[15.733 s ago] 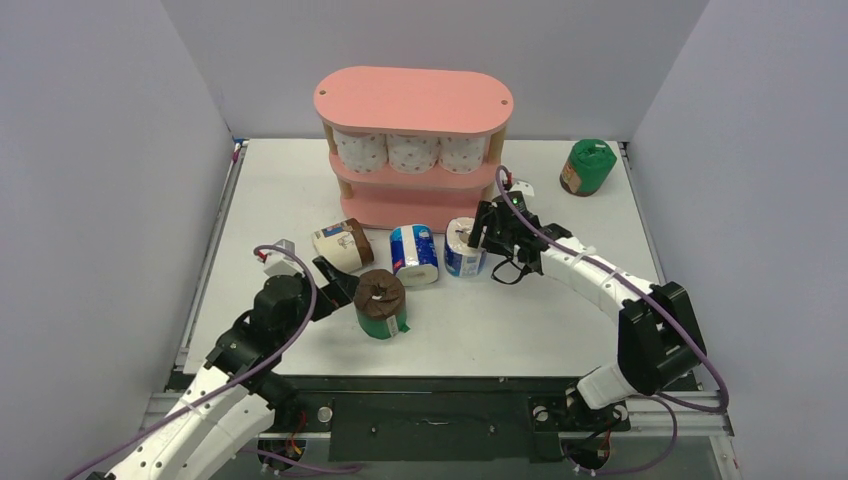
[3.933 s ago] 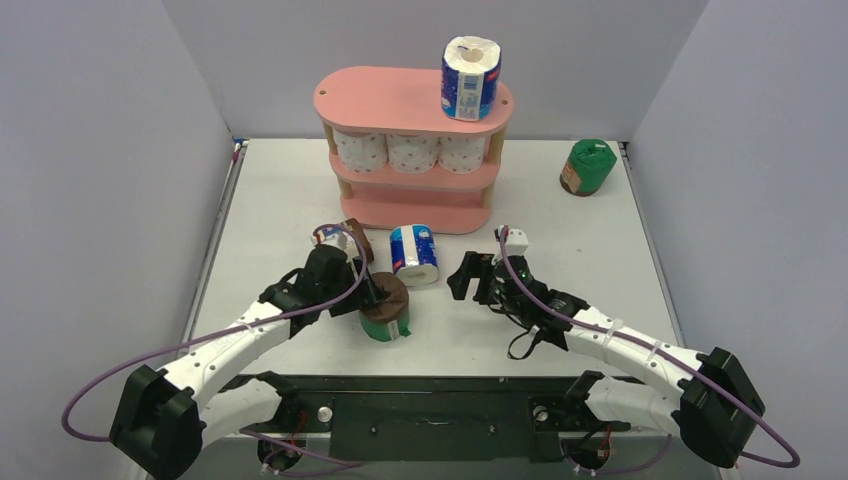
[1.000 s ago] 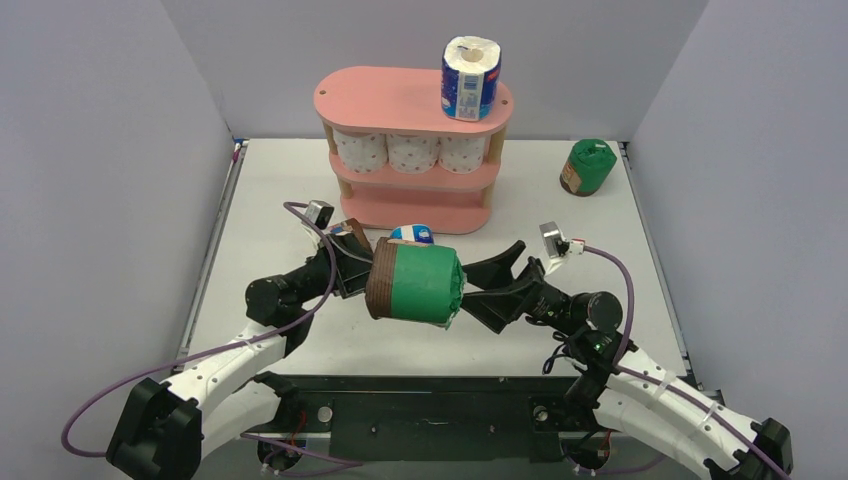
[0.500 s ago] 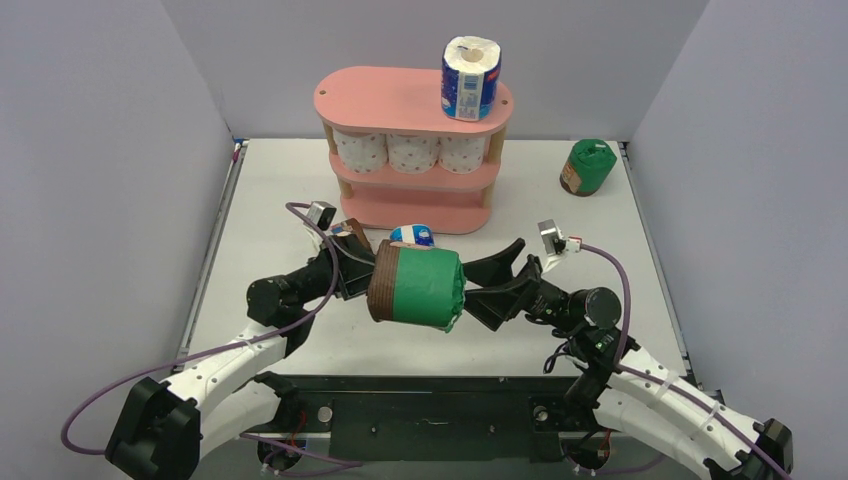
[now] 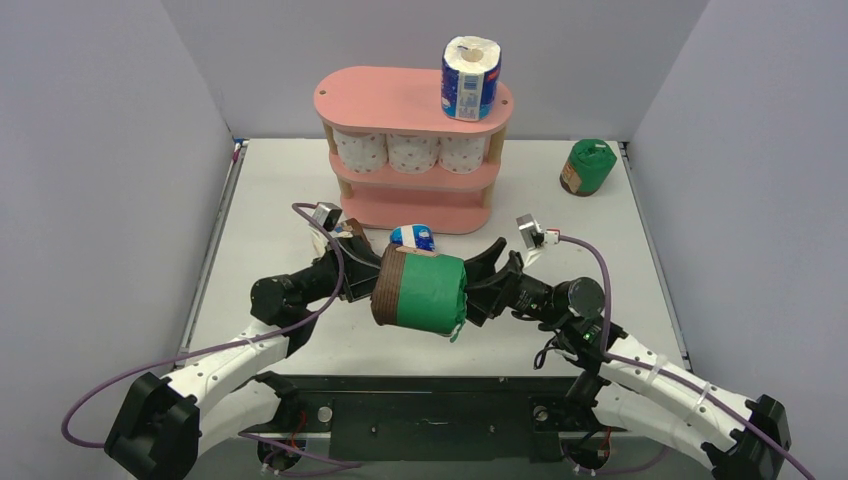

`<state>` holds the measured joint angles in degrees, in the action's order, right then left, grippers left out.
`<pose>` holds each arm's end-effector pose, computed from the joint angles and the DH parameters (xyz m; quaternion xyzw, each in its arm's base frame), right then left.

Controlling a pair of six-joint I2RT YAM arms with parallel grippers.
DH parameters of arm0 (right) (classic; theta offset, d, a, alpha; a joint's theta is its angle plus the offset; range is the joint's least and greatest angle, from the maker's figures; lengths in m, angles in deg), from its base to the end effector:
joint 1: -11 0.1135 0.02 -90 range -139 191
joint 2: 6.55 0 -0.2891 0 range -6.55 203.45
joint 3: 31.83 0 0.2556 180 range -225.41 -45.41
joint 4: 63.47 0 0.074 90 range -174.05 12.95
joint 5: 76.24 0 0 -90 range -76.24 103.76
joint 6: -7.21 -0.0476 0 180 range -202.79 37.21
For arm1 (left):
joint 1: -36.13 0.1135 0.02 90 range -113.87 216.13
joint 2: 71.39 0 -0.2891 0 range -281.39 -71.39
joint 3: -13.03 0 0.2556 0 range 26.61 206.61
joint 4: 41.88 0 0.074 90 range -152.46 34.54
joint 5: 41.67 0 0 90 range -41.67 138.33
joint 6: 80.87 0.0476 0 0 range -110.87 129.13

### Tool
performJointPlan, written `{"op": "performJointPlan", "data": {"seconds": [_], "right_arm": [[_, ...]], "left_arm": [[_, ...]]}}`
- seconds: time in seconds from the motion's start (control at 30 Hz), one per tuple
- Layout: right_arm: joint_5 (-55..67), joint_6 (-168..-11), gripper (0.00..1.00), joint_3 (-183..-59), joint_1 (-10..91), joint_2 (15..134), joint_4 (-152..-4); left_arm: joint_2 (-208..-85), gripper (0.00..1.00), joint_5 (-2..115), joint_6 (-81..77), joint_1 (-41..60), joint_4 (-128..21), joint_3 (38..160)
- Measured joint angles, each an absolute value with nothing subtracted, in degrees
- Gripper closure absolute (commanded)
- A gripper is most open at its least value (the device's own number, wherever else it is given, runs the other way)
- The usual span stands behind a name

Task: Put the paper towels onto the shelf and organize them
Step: Adjust the paper towel at the center of the board.

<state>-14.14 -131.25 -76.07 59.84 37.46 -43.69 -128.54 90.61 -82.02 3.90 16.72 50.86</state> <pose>0.0995 0.1477 0.3551 -0.1993 0.5559 0.6882 0.4215 0.1427 -0.1278 0.3410 0.0873 0.5081 -0.8153 0.2637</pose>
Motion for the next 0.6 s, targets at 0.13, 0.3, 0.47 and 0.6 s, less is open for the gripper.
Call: {"op": "performJointPlan", "data": {"seconds": [0.13, 0.3, 0.47, 0.6], "right_arm": [[-14.16, -131.36, 0.48, -76.18, 60.78, 38.01, -42.64], [-14.11, -131.39, 0.62, -76.18, 61.37, 38.20, -41.65], [-14.05, -131.25, 0.69, -76.18, 61.44, 38.73, -41.15], [-13.92, -131.10, 0.72, -76.18, 61.83, 38.66, -41.20]], "left_arm": [[-128.56, 0.67, 90.59, -81.61, 3.90, 16.70, 50.86], [-128.58, 0.63, 90.48, -81.28, 3.93, 16.76, 50.86], [-128.32, 0.36, 89.74, -80.42, 3.86, 16.63, 50.84], [-127.45, 0.25, 89.41, -78.89, 3.64, 14.08, 50.84]]}}
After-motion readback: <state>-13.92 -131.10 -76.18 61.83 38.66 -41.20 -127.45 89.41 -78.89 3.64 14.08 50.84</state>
